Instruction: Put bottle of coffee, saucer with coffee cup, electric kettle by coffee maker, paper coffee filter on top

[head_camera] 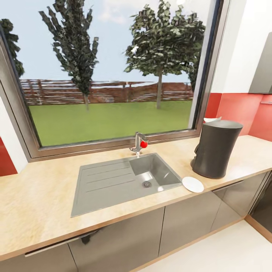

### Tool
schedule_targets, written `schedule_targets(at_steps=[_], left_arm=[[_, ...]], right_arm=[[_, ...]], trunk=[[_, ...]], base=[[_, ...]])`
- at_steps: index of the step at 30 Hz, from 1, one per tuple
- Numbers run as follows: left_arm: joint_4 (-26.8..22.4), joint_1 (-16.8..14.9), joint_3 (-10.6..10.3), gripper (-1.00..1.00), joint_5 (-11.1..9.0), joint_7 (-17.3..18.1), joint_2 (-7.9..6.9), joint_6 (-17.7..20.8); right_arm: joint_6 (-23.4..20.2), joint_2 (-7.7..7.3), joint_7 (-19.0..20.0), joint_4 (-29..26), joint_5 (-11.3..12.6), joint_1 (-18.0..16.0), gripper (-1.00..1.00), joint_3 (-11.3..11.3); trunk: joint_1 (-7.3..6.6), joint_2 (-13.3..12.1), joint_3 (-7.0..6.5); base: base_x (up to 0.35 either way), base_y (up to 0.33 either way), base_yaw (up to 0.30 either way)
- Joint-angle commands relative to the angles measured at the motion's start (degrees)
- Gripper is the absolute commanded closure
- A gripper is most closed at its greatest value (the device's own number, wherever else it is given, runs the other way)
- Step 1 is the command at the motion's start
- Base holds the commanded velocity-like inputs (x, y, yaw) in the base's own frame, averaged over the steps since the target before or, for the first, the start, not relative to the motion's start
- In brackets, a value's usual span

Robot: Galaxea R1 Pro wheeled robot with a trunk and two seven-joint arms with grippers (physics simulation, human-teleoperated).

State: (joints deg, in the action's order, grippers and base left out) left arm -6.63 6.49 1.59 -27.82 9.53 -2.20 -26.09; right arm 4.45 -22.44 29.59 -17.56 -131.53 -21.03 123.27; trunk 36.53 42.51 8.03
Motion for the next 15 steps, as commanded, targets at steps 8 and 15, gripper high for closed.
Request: schedule_targets(at_steps=[8, 15], left_arm=[[0.0, 0.0, 0.4, -1.00, -0.9, 0.5, 0.28, -0.4], [0.0, 0.0, 0.9, -1.00, -1.3, 0.4, 0.38, -0.5]], right_arm=[[2.3, 14.46, -8.1, 9.7, -1.2, 4.9, -1.00, 0.7], [11.3, 14.14, -8.3, 10.3, -2.4, 9.0, -1.00, 0.8]], trunk=[[0.02, 0.1, 0.07], [0.02, 0.1, 0.07]], base=[[0.000, 0.000, 0.000], [0.000, 0.000, 0.000]])
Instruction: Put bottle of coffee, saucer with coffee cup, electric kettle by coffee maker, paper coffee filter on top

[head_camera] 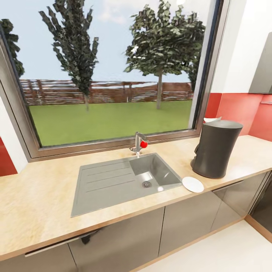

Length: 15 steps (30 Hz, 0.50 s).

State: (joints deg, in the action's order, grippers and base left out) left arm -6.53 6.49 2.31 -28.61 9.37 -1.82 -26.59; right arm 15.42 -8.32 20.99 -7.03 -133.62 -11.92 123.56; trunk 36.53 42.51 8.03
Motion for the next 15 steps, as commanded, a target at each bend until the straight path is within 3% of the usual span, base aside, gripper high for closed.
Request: schedule_targets(at_steps=[1, 7, 10, 15], left_arm=[[-0.1, 0.0, 0.2, -1.00, -0.5, 0.6, -0.01, 0.0], [-0.1, 0.0, 0.2, -1.00, -0.5, 0.6, -0.01, 0.0], [0.0, 0.0, 0.1, -1.00, -0.3, 0.6, 0.06, 0.0], [0.0, 0.0, -0.4, -1.00, 0.1, 0.6, 0.50, 0.0]], right_arm=[[0.7, 0.01, 0.3, -0.2, -0.2, 0.0, -1.00, 0.5], [2.9, 0.46, -3.1, -0.2, 3.5, 0.3, -1.00, 0.6], [4.7, 0.73, -8.2, -0.2, 4.3, 0.3, -1.00, 0.6], [5.3, 0.84, -11.0, 0.3, 4.5, 0.3, -1.00, 0.5]], trunk=[[0.02, 0.1, 0.07], [0.02, 0.1, 0.07], [0.02, 0.1, 0.07], [0.02, 0.1, 0.07]], base=[[0.000, 0.000, 0.000], [0.000, 0.000, 0.018], [0.000, 0.000, 0.221], [0.000, 0.000, 0.278]])
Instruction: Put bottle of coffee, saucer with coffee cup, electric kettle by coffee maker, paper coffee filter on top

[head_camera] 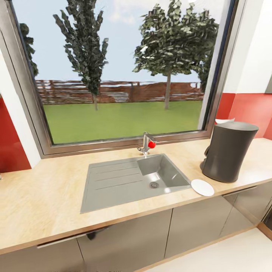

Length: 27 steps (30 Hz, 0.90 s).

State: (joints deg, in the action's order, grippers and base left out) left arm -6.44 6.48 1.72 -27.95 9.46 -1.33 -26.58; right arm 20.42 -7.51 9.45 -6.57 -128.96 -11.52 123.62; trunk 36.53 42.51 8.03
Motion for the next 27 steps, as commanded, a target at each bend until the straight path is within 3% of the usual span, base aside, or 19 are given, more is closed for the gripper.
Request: schedule_targets(at_steps=[1, 5, 8, 18, 27], left_arm=[[0.0, 0.0, 0.1, -1.00, -0.5, 0.6, 0.06, 0.0], [0.3, 0.0, 0.0, -1.00, -0.5, 0.6, 0.23, 0.1], [0.7, 0.0, -0.1, -1.00, -0.4, 0.6, 0.27, 0.1], [0.7, 0.0, -0.1, -1.00, -0.4, 0.6, 0.19, 0.1], [0.8, 0.0, 0.0, -1.00, -0.5, 0.5, 0.27, 0.2]], right_arm=[[0.4, 0.04, 0.4, -0.2, -0.1, -0.1, -1.00, 0.5], [1.8, 0.05, -0.9, 0.0, 0.2, -0.1, -1.00, 0.6], [6.1, -0.09, -2.6, 0.1, 1.9, -0.1, -1.00, 0.6], [7.1, -0.07, -3.0, 0.2, 2.5, -0.1, -1.00, 0.6], [7.1, 0.21, -3.2, 0.2, 2.7, -0.1, -1.00, 0.7]], trunk=[[0.01, 0.1, 0.08], [0.01, 0.1, 0.08], [0.01, 0.1, 0.08], [0.01, 0.1, 0.08], [0.01, 0.1, 0.08]], base=[[0.000, 0.000, 0.288], [0.000, 0.000, 0.291], [0.000, 0.000, 0.291], [0.000, 0.013, 0.276], [0.000, 0.301, 0.019]])
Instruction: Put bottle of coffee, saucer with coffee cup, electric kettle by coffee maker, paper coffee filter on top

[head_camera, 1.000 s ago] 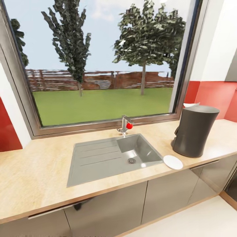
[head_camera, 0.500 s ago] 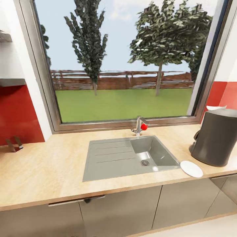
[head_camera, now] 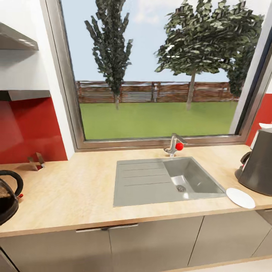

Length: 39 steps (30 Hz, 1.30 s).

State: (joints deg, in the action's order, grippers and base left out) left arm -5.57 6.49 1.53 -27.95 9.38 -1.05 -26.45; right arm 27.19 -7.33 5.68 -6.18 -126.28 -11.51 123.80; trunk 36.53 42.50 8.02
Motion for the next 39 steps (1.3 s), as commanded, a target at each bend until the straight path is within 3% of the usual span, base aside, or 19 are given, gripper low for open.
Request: schedule_targets(at_steps=[1, 17, 39], left_arm=[[-0.1, 0.0, 0.1, -1.00, -0.5, 0.6, -0.04, 0.0], [-0.1, 0.0, 0.1, -1.00, -0.5, 0.6, -0.04, 0.0], [-0.1, 0.0, 0.1, -1.00, -0.4, 0.6, -0.08, 0.0]], right_arm=[[0.3, 0.04, 0.1, -0.2, 0.0, -0.1, -1.00, 0.5], [0.3, 0.58, -0.1, -0.2, 0.0, -0.1, -1.00, 0.5], [0.3, 0.63, -0.1, -0.2, -0.1, -0.1, -1.00, 0.5]], trunk=[[0.02, 0.1, 0.08], [0.02, 0.1, 0.08], [0.02, 0.1, 0.08]], base=[[0.000, 0.328, 0.000], [-0.010, 0.328, 0.000], [-0.129, 0.328, 0.000]])
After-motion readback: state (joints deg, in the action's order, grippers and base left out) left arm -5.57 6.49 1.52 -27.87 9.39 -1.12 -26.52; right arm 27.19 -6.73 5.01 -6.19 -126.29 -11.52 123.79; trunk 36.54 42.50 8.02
